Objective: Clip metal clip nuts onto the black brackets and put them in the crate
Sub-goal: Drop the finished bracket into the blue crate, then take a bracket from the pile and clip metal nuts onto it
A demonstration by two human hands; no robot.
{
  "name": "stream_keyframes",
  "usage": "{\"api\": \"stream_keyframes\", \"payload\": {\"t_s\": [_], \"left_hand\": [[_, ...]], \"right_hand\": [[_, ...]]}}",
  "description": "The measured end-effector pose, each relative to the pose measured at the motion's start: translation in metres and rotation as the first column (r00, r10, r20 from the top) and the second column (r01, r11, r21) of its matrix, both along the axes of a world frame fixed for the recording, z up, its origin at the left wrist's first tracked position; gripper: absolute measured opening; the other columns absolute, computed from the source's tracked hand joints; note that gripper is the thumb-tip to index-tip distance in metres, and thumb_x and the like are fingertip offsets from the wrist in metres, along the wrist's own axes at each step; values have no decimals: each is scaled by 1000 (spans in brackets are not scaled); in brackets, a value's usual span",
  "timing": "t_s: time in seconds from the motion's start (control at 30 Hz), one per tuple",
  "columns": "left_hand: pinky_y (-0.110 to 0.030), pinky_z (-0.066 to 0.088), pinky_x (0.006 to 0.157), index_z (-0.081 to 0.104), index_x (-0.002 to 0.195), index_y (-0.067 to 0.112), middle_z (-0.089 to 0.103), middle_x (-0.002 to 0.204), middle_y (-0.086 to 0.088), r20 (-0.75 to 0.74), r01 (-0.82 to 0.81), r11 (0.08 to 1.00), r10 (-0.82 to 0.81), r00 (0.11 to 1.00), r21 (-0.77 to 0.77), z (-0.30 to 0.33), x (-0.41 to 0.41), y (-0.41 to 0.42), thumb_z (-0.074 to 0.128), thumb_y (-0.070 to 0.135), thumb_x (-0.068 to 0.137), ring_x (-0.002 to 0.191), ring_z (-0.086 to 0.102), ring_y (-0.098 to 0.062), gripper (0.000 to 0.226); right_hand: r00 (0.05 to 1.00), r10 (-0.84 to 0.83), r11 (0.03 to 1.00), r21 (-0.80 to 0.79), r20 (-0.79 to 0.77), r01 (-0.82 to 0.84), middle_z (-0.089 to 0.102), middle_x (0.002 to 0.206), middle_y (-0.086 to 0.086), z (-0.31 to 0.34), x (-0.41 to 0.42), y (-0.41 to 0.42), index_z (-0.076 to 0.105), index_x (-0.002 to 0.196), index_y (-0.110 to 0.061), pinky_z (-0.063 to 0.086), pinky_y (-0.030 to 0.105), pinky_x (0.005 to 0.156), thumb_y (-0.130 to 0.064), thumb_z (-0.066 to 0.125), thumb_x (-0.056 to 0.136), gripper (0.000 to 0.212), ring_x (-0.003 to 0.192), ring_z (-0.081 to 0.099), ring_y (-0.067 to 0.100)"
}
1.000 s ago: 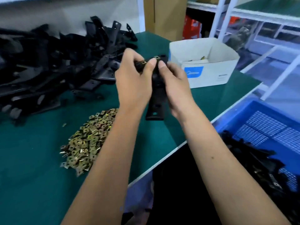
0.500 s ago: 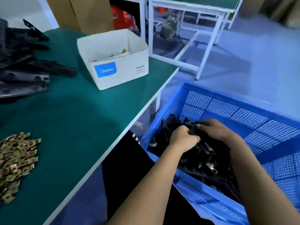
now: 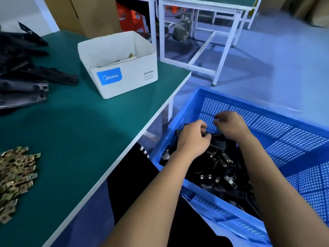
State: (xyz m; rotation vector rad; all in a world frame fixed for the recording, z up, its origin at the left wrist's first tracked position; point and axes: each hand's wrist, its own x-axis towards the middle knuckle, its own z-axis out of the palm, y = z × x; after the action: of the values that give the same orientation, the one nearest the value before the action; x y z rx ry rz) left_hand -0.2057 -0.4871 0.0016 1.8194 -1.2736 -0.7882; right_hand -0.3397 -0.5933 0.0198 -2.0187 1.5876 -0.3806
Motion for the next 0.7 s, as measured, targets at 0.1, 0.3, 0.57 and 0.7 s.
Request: {"api": "stream_keyframes", "payload": {"t_s": [0.1, 0.3, 0.57, 0.7], "left_hand": [[-36, 59, 83, 69, 102, 22, 72, 96, 9, 85, -54, 971, 76, 993, -232, 35, 21, 2, 68, 12, 85, 85, 69, -11, 19], [-37, 57, 73, 68, 92, 24, 67, 72, 16, 7, -269, 841, 308, 951, -470, 94, 91, 38, 61, 9, 78, 72, 68, -9, 21], [-34, 57, 70, 67, 91, 20, 68, 73, 11, -2, -543, 613, 661, 750, -574, 124, 213, 171, 64, 10, 81, 63, 62, -3, 15], [-32, 56, 76, 67, 90, 22, 66, 77, 17, 69, -641, 488, 823, 563, -592, 123, 260, 245, 63, 15, 83, 74, 62, 0, 10]], "right_hand": [[987, 127, 984, -136, 97, -113, 75, 94, 4, 37, 44, 14, 77, 103, -14, 43, 26, 77, -14, 67, 92, 15, 95, 68, 21], [924, 346, 890, -367, 162, -269, 63, 70, 1, 98, 134, 55, 70, 79, -10, 38, 34, 62, -12, 62, 93, 16, 73, 60, 25], [639, 711, 693, -446, 293, -567, 75, 84, 4, 121, 280, 170, 76, 93, -8, 53, 36, 74, -6, 61, 93, 15, 79, 69, 23], [528, 835, 537, -444, 158, -717, 63, 72, 6, 120, 354, 238, 59, 72, -15, 33, 34, 60, -8, 60, 86, 16, 73, 59, 31]]}}
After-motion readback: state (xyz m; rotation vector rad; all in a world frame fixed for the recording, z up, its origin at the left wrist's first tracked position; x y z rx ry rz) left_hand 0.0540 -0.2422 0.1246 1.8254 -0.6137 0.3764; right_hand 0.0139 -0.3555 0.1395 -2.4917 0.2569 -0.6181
